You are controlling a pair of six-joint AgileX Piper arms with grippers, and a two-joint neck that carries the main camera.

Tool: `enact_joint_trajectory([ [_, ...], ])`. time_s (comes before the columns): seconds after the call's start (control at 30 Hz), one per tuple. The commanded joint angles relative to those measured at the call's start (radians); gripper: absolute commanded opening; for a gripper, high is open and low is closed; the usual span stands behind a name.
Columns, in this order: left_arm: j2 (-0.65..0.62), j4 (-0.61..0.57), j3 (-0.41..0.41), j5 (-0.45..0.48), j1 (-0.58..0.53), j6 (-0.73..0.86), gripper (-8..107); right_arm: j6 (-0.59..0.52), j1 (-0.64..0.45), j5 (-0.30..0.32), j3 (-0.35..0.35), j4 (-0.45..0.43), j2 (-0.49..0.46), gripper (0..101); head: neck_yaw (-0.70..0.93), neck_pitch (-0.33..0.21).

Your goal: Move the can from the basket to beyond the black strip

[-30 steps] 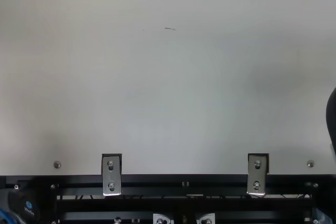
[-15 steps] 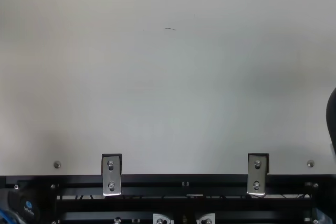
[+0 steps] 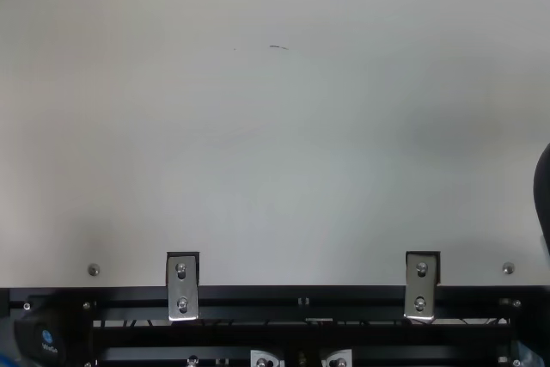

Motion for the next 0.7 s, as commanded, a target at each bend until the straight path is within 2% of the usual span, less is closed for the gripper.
enact_joint_trajectory([
  [0.0,-0.107,-0.001,0.021,0.001,-0.007,0.013,10,0.0,0.0,0.0,0.0,0.0,0.0,101,0.037,-0.032],
  [0.47,-0.497,0.004,0.1,0.075,-0.098,0.091,10,0.0,0.0,0.0,0.0,0.0,0.0,101,0.037,-0.032],
  [0.67,-0.62,-0.118,0.128,0.163,-0.173,0.204,10,0.0,0.0,0.0,0.0,0.0,0.0,101,0.037,-0.032],
])
